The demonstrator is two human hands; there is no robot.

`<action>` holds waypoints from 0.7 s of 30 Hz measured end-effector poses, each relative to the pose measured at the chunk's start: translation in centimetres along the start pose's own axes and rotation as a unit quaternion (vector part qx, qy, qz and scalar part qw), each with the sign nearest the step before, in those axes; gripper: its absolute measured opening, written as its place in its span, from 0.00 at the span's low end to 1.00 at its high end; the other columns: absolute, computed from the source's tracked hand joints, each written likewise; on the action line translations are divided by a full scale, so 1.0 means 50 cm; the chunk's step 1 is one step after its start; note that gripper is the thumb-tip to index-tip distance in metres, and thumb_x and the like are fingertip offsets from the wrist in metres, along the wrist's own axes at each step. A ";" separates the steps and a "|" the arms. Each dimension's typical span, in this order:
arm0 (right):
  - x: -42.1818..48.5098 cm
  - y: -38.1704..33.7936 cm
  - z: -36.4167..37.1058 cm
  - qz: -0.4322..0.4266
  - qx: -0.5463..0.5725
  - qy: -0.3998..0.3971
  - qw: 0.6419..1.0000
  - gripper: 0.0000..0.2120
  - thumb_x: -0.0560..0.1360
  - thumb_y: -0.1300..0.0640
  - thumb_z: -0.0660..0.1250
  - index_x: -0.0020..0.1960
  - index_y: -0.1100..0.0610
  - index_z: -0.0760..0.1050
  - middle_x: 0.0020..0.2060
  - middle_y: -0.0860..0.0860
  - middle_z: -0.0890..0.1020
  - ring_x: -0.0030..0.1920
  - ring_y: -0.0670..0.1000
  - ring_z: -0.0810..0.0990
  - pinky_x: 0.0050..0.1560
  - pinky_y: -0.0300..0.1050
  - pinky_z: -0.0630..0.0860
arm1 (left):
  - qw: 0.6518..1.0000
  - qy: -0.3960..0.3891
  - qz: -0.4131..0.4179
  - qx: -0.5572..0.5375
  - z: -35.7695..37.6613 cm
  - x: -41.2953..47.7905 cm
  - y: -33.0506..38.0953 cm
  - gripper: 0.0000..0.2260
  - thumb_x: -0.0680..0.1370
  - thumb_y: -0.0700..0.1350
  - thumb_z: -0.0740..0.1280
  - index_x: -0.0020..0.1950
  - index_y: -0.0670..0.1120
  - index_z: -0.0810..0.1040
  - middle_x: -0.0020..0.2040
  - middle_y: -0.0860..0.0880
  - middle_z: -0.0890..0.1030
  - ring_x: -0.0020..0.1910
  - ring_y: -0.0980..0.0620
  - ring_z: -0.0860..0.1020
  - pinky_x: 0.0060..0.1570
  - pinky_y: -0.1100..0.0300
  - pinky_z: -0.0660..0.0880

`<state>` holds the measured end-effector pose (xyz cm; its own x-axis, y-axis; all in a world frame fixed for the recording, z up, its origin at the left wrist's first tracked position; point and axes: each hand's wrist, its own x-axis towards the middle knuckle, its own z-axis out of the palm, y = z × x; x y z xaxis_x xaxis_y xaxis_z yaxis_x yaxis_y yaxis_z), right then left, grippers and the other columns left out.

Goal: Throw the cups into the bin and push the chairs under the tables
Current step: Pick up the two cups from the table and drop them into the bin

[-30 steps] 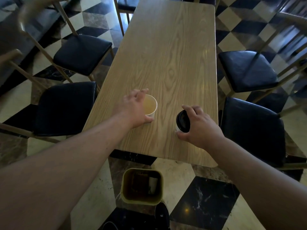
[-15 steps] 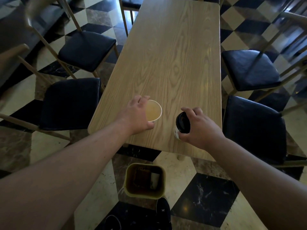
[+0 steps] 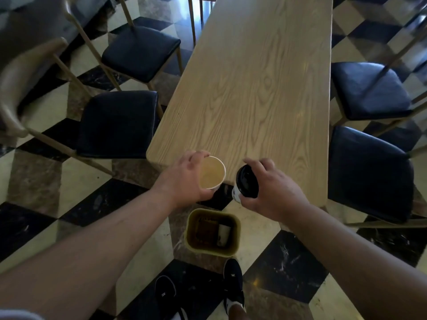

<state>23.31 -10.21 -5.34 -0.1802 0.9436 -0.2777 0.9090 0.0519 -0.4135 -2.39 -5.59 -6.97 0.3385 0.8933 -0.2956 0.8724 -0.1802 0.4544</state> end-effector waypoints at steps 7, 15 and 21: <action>-0.024 -0.042 0.087 -0.031 -0.005 -0.023 0.999 0.44 0.73 0.35 0.73 0.81 0.40 0.54 0.72 0.46 0.68 0.64 0.51 0.77 0.55 0.48 0.82 | 1.000 -0.024 -0.019 0.002 0.056 -0.068 -0.068 0.43 0.71 0.68 0.75 0.77 0.58 0.56 0.74 0.52 0.64 0.69 0.49 0.69 0.60 0.45 0.75; -0.031 -0.010 0.219 -0.016 -0.007 -0.076 0.997 0.45 0.73 0.33 0.72 0.82 0.40 0.52 0.70 0.46 0.67 0.64 0.52 0.76 0.53 0.49 0.83 | 0.997 -0.040 -0.058 0.015 0.155 -0.121 -0.146 0.44 0.72 0.62 0.77 0.79 0.55 0.56 0.73 0.51 0.66 0.68 0.49 0.70 0.58 0.52 0.74; -0.042 0.020 0.317 0.009 -0.022 -0.108 0.994 0.46 0.72 0.32 0.71 0.81 0.40 0.51 0.69 0.48 0.68 0.61 0.54 0.77 0.49 0.49 0.82 | 0.994 -0.073 -0.082 0.026 0.239 -0.142 -0.175 0.45 0.72 0.62 0.77 0.80 0.54 0.56 0.75 0.49 0.66 0.70 0.48 0.69 0.65 0.49 0.74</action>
<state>18.66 -17.31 -18.91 -0.2356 0.8528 -0.4661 0.9278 0.0546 -0.3691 -8.23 -15.27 -18.90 0.2337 0.8444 -0.4820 0.9358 -0.0607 0.3474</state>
